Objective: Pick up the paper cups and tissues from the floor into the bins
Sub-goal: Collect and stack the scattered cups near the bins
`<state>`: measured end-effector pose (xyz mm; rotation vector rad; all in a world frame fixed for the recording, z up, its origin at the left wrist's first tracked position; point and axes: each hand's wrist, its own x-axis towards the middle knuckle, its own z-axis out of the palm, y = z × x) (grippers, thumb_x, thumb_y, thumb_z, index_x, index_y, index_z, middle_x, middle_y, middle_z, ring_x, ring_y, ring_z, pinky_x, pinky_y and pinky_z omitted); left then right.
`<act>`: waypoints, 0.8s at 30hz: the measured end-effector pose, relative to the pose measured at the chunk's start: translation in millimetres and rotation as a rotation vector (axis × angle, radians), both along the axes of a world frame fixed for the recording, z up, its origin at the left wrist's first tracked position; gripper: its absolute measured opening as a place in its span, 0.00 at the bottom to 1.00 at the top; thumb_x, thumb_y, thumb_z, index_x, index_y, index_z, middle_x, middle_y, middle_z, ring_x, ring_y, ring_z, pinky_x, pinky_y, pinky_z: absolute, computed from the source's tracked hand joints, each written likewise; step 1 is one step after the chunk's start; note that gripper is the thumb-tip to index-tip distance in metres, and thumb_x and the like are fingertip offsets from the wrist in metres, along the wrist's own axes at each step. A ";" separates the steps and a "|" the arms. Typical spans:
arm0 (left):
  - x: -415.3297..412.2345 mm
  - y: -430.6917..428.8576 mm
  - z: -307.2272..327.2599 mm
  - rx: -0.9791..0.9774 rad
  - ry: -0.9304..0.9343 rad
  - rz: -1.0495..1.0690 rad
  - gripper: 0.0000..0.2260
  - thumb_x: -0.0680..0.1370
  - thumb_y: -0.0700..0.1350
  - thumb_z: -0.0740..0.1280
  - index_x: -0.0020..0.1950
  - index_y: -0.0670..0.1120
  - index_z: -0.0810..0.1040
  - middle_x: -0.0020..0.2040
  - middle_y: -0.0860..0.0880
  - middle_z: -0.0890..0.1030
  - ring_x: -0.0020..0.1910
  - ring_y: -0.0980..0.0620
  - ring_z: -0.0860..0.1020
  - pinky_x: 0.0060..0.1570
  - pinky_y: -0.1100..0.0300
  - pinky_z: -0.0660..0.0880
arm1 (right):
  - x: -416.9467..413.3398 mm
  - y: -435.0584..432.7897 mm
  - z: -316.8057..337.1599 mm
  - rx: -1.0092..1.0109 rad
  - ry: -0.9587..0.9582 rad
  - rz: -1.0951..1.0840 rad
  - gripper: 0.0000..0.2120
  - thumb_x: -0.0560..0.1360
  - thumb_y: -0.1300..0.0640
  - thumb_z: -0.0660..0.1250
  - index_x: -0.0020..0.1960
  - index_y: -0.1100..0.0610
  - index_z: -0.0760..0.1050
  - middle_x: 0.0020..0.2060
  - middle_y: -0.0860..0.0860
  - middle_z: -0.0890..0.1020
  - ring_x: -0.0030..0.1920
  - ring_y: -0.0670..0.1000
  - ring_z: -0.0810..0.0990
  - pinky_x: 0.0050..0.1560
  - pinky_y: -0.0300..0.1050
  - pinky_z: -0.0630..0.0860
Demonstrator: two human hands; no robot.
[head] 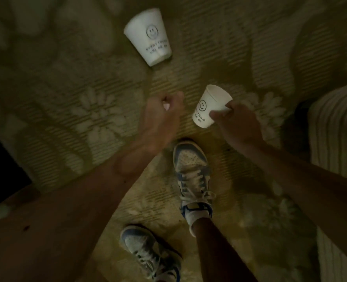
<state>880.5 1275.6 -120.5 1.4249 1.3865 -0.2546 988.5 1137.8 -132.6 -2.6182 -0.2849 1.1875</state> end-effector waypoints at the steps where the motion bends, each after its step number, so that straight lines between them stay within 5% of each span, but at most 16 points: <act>1: 5.6 16.4 0.6 0.060 0.009 0.003 0.14 0.78 0.60 0.64 0.49 0.51 0.79 0.42 0.54 0.80 0.43 0.53 0.80 0.46 0.49 0.80 | 2.8 12.7 3.4 0.032 0.008 -0.010 0.20 0.77 0.46 0.66 0.62 0.57 0.73 0.57 0.55 0.80 0.53 0.52 0.77 0.40 0.40 0.66; 5: 33.1 88.8 -7.6 0.263 -0.047 -0.019 0.23 0.80 0.56 0.65 0.72 0.51 0.69 0.57 0.54 0.77 0.54 0.58 0.76 0.52 0.62 0.73 | 15.8 61.6 12.4 0.180 0.060 -0.015 0.13 0.81 0.51 0.59 0.59 0.60 0.73 0.52 0.56 0.80 0.48 0.54 0.78 0.45 0.47 0.72; 11: 69.1 150.2 -36.8 0.257 -0.066 -0.249 0.34 0.79 0.53 0.68 0.80 0.48 0.54 0.69 0.48 0.74 0.66 0.50 0.74 0.67 0.52 0.71 | 36.1 82.1 2.6 0.191 0.115 0.022 0.15 0.84 0.53 0.53 0.59 0.61 0.73 0.51 0.58 0.79 0.49 0.60 0.81 0.52 0.59 0.76; 14: 69.2 153.4 -52.3 0.200 0.092 -0.201 0.21 0.80 0.55 0.66 0.70 0.48 0.71 0.59 0.49 0.80 0.58 0.49 0.79 0.54 0.53 0.77 | 29.9 80.2 -9.7 0.158 0.079 0.024 0.16 0.84 0.52 0.51 0.57 0.60 0.73 0.50 0.57 0.80 0.47 0.56 0.80 0.47 0.51 0.75; 16: 53.6 133.5 -57.6 0.207 0.127 -0.249 0.13 0.82 0.55 0.61 0.55 0.47 0.78 0.45 0.52 0.80 0.46 0.52 0.80 0.41 0.58 0.75 | 21.0 73.0 -15.4 0.092 0.040 0.028 0.16 0.84 0.51 0.51 0.58 0.59 0.73 0.47 0.52 0.76 0.42 0.49 0.74 0.40 0.42 0.64; 18: 30.1 97.1 -56.3 0.225 0.075 -0.325 0.15 0.83 0.53 0.60 0.53 0.45 0.81 0.41 0.50 0.79 0.41 0.50 0.78 0.40 0.57 0.73 | 14.8 55.0 -15.9 0.016 0.042 0.037 0.17 0.84 0.51 0.52 0.58 0.60 0.74 0.46 0.50 0.74 0.42 0.49 0.73 0.35 0.39 0.58; 21: 0.9 54.9 -36.8 0.207 0.076 -0.358 0.13 0.83 0.53 0.59 0.49 0.48 0.79 0.39 0.50 0.79 0.36 0.52 0.76 0.37 0.57 0.70 | 10.1 27.5 -6.7 0.009 0.140 -0.087 0.17 0.82 0.50 0.54 0.56 0.61 0.76 0.50 0.57 0.81 0.49 0.56 0.80 0.44 0.45 0.75; 24: -27.0 25.4 8.8 0.112 0.072 -0.464 0.14 0.83 0.55 0.57 0.46 0.49 0.76 0.37 0.52 0.79 0.36 0.53 0.78 0.36 0.55 0.74 | -5.8 7.8 25.8 0.006 0.243 -0.233 0.16 0.82 0.51 0.56 0.57 0.62 0.76 0.50 0.60 0.81 0.47 0.55 0.82 0.50 0.53 0.80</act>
